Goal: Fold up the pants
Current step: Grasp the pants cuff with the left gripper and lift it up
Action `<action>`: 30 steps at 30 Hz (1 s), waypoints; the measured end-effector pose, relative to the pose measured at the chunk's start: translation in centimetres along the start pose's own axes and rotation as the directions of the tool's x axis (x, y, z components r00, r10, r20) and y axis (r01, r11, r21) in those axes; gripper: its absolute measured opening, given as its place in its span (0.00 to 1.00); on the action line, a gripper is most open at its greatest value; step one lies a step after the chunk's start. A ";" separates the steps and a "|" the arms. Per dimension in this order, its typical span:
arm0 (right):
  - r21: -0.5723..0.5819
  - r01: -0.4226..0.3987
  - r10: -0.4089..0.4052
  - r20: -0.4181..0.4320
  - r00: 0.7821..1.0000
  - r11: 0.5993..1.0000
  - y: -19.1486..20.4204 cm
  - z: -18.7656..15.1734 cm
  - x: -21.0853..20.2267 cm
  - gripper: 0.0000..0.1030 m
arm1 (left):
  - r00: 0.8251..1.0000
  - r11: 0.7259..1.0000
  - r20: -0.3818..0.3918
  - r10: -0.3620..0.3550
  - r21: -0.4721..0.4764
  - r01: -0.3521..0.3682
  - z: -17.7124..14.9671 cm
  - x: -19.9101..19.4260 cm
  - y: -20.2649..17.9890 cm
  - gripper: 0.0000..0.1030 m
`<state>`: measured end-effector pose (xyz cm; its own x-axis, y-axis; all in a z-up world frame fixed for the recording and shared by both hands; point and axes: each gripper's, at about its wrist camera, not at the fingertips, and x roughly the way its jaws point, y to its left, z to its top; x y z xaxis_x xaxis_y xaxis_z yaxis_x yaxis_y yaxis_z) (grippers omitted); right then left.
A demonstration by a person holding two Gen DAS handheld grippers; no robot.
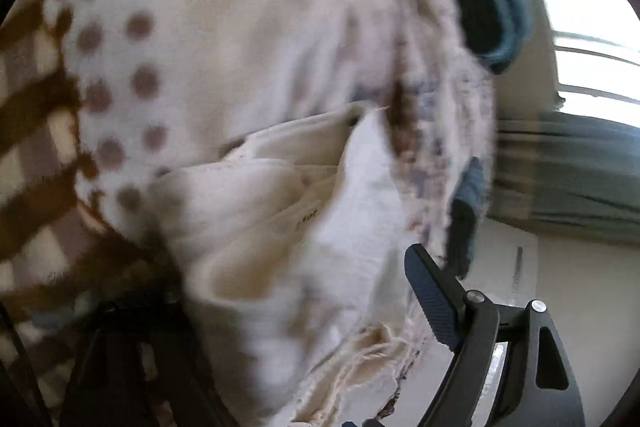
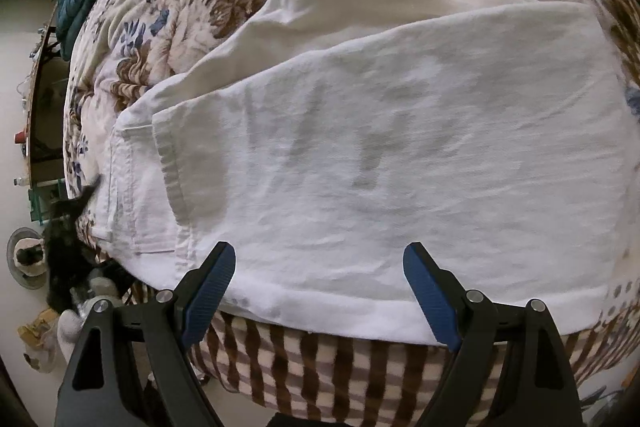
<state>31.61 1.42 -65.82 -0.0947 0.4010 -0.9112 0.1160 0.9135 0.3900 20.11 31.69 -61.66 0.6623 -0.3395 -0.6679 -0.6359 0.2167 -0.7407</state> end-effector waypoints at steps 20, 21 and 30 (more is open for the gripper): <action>0.071 0.007 -0.010 0.050 0.999 0.997 -3.0 0.3 -0.1 0.86 | 0.994 0.928 0.097 0.057 0.362 -0.089 -5.1 -1.8 -9.6 0.18; 0.079 0.005 -0.010 0.066 0.998 0.997 -3.6 0.2 -0.8 0.86 | 0.994 0.913 0.096 0.047 0.399 -0.081 -6.3 -2.1 -11.2 0.18; 0.206 0.004 -0.034 0.144 0.989 0.979 -14.0 -0.7 -7.5 0.86 | 0.996 0.684 -0.085 0.036 0.728 0.037 -22.9 2.6 -23.6 0.17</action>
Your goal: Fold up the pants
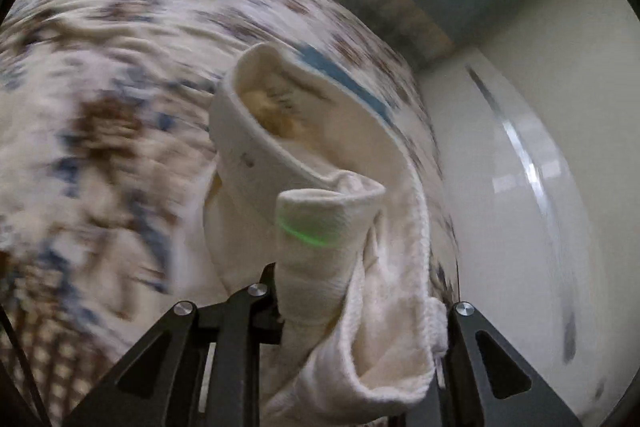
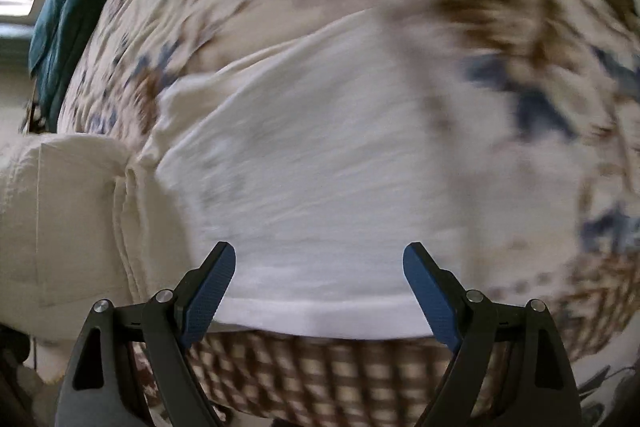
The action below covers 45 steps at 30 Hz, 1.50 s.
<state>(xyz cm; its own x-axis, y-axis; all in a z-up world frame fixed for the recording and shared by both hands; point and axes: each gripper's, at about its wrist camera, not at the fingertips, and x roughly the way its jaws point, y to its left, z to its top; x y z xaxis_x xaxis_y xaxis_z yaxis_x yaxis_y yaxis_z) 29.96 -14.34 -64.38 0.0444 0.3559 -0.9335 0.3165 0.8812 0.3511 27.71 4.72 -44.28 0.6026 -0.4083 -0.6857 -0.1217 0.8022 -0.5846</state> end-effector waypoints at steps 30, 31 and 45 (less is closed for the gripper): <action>0.099 -0.340 0.342 -0.009 0.940 0.935 -10.3 3.6 -5.0 0.86 | 0.822 0.890 -0.423 0.381 0.410 -0.201 -9.5 7.7 -6.1 0.78; 0.111 -0.368 0.373 -0.024 0.927 0.923 -9.9 3.4 -4.6 0.86 | 0.816 0.886 -0.433 0.383 0.421 -0.193 -10.1 8.2 -6.3 0.78; 0.066 -0.587 0.578 -0.296 0.760 0.807 -1.7 5.1 2.3 0.55 | 0.795 0.875 -0.442 0.415 0.432 -0.217 -12.2 10.9 -6.6 0.78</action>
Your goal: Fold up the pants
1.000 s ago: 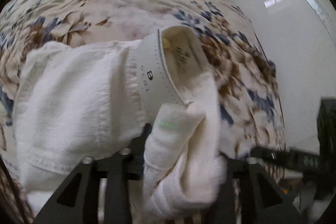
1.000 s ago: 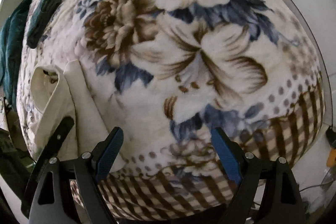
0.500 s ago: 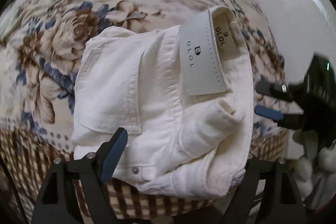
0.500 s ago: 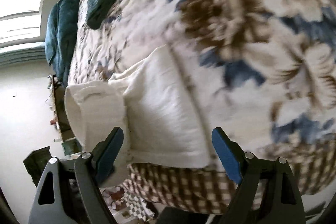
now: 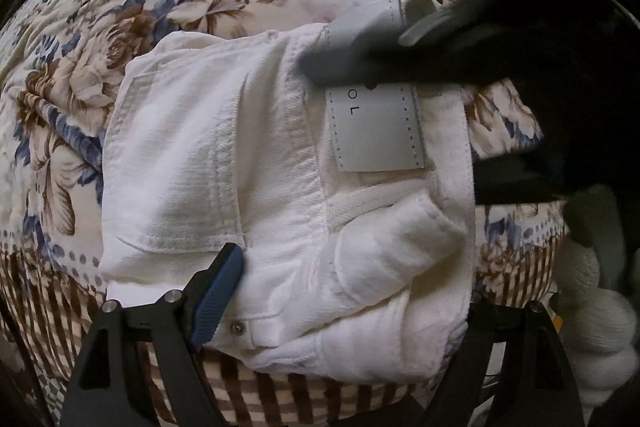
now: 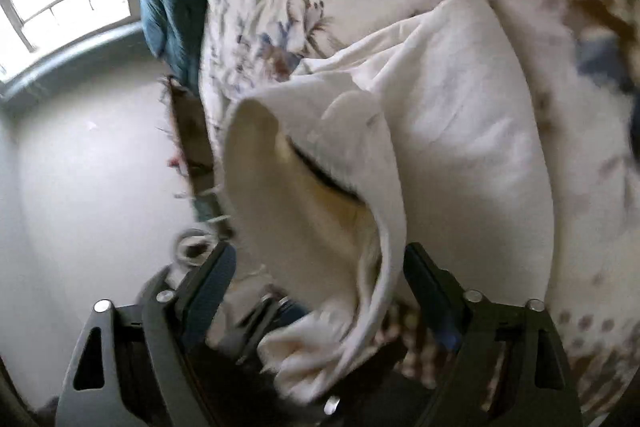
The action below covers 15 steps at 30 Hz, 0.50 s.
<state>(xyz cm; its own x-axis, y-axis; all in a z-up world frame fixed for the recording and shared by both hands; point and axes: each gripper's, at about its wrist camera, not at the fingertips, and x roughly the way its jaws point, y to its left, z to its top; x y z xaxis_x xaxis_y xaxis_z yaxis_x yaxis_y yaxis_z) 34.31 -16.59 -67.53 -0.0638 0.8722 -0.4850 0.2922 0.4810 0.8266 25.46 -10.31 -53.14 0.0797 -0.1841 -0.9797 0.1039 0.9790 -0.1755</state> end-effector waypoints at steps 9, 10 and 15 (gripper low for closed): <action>-0.043 0.233 -0.226 0.128 0.966 0.971 0.1 1.2 -1.1 0.22 | 0.999 0.990 0.025 -0.040 -0.131 0.043 -0.7 -2.6 1.3 0.85; -0.041 0.228 -0.221 0.136 0.966 0.973 0.1 1.2 -1.5 0.22 | 0.997 0.985 0.034 -0.076 -0.152 0.080 -1.1 -3.5 1.5 0.85; -0.019 0.248 -0.240 0.180 0.954 0.969 -0.6 1.8 -4.0 0.22 | 0.991 0.968 0.095 -0.098 -0.222 0.117 -2.0 -6.6 3.4 0.90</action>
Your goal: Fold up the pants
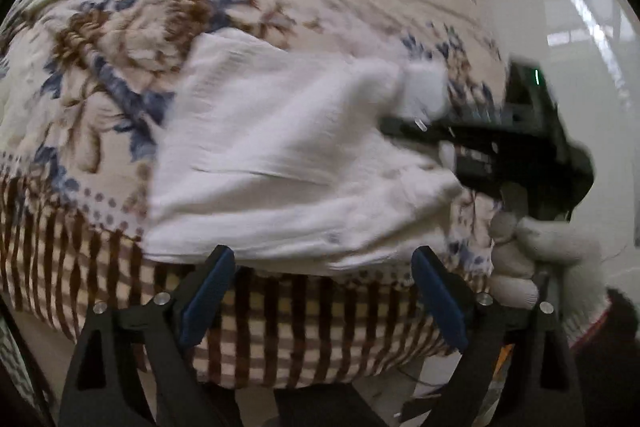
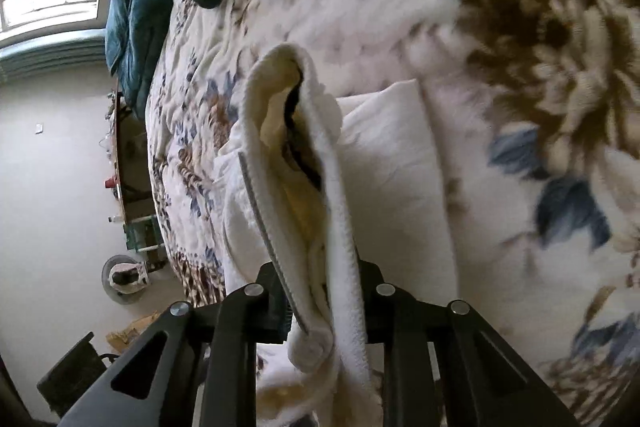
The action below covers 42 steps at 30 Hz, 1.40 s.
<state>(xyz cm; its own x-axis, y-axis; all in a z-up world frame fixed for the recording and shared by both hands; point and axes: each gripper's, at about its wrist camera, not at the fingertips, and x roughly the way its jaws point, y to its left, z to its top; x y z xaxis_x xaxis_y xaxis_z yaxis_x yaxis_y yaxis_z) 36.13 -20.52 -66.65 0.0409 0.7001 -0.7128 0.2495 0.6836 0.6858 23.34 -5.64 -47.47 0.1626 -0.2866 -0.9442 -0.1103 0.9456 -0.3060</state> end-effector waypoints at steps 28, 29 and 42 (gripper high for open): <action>0.046 0.236 -0.220 -0.222 0.950 0.971 -7.9 -8.2 -1.0 0.54 | 0.968 0.975 -0.127 0.219 -0.005 -0.221 10.3 11.5 8.4 0.98; 0.053 0.239 -0.223 -0.212 0.951 0.970 -7.8 -8.2 -1.5 0.54 | 0.966 0.974 -0.128 0.223 -0.001 -0.225 10.5 11.4 8.2 0.98; 0.185 0.090 -0.083 -0.048 0.995 0.979 -7.8 -10.6 -4.8 0.13 | 0.961 0.972 -0.149 0.235 0.041 -0.231 7.9 12.0 6.3 0.98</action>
<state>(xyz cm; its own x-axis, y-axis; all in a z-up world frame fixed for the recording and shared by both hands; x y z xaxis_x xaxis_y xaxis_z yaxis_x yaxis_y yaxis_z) 23.73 -27.01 -67.06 -0.0261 0.6504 -0.7591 0.4267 0.6940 0.5799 32.31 -1.93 -59.79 -0.0161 -0.0763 -0.9970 -0.1049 0.9917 -0.0742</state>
